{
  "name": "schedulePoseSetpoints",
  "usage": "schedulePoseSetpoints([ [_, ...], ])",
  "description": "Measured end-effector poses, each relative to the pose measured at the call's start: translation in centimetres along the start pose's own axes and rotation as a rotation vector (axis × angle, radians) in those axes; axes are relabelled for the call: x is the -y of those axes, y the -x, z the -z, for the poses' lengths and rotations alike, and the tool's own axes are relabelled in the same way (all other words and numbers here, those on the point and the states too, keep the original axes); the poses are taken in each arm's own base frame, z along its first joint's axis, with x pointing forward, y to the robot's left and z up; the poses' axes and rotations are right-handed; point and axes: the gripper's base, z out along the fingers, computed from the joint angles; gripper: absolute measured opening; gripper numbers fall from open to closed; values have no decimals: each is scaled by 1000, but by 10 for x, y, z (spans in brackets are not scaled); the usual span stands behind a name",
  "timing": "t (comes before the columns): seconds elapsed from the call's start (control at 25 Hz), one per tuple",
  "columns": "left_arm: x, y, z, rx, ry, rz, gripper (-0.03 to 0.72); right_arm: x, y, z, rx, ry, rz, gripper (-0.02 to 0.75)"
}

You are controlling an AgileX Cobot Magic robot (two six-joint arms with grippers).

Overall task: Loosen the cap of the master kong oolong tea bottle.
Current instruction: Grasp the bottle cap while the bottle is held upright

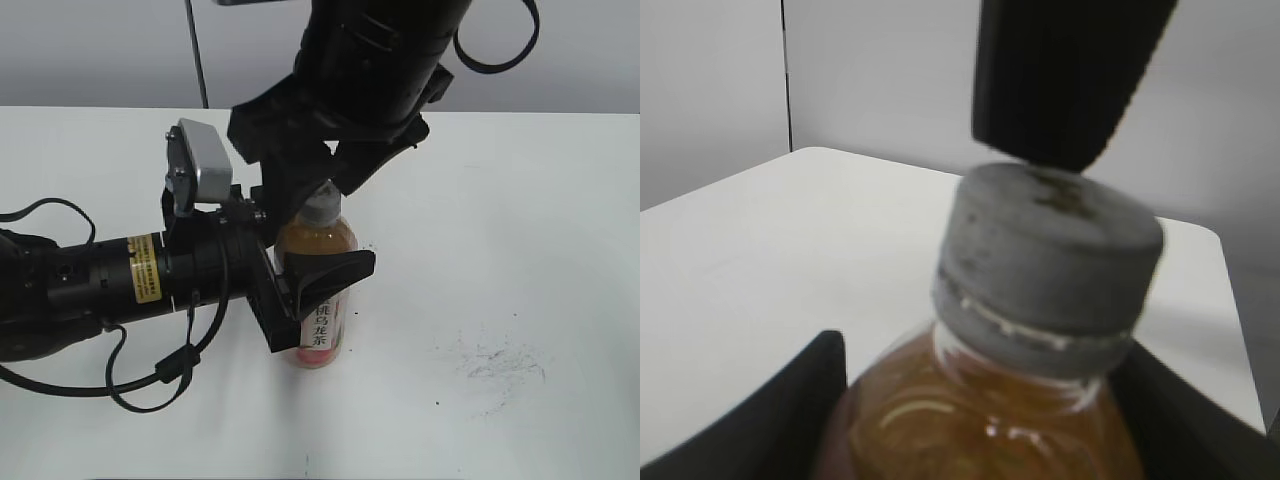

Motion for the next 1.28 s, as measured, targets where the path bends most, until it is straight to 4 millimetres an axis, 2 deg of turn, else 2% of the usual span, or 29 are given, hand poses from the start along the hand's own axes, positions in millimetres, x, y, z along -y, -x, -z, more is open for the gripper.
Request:
schedulePoseSetpoints([
  [0.2,0,0,0,0,0,0,448,1,-1,-2,-4,-10,-2,487],
  [0.36,0,0,0,0,0,0,448,4,0,-13,-35,-18,-6,486],
  [0.52,0,0,0,0,0,0,448,5,0,-15,-41,-22,-5,474],
  [0.64,0,0,0,0,0,0,448,6,0,-15,-44,-40,1,389],
  [0.72,0,0,0,0,0,0,448,8,0,-15,-46,-58,14,282],
  [0.84,0,0,0,0,1,0,448,9,0,-15,-47,-67,60,278],
  [0.96,0,0,0,0,1,0,448,9,0,-15,-50,-67,163,278],
  [1.28,0,0,0,-1,-2,-2,448,10,1,-15,-67,-61,654,278],
])
